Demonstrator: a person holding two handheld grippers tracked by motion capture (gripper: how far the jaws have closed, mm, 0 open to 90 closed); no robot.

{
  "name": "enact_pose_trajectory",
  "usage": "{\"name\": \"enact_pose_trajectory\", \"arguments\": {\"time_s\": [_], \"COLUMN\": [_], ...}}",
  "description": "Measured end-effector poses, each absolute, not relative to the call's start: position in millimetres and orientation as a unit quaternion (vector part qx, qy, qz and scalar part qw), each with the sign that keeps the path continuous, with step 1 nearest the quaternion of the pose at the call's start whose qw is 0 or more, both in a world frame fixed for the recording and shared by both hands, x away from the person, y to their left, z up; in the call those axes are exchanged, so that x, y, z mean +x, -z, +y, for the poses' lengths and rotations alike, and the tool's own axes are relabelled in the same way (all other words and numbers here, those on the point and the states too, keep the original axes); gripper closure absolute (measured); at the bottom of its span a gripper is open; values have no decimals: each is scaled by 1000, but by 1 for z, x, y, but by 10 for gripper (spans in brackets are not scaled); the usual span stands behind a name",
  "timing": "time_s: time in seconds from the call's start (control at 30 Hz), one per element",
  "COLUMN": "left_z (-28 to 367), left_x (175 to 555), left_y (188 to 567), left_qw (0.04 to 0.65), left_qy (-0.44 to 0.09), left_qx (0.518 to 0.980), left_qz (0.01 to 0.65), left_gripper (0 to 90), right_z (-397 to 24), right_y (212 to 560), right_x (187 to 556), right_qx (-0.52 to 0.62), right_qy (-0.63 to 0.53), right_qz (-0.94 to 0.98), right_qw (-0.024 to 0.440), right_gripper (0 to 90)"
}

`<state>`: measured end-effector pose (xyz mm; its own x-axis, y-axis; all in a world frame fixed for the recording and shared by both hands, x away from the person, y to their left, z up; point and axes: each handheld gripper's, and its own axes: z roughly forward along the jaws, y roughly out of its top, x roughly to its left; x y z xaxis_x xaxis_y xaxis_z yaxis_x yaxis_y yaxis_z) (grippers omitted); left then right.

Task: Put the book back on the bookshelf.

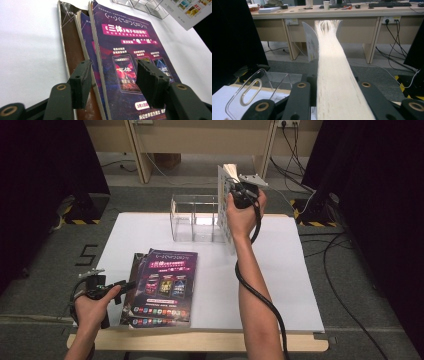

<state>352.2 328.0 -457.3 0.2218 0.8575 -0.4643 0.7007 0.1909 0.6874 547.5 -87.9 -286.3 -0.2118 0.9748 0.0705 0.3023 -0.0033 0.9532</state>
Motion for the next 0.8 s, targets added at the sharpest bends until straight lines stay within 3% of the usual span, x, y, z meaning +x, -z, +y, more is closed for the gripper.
{"name": "enact_pose_trajectory", "arguments": {"time_s": [0.8], "left_z": [329], "left_x": [353], "left_y": [458], "left_qw": [462], "left_qy": [-82], "left_qx": [630], "left_qz": [618], "left_gripper": [453], "right_z": [-88], "right_y": [285], "right_x": [563], "right_qx": [529], "right_qy": [-480], "right_qz": [604], "right_qw": [355], "right_gripper": [741]}}
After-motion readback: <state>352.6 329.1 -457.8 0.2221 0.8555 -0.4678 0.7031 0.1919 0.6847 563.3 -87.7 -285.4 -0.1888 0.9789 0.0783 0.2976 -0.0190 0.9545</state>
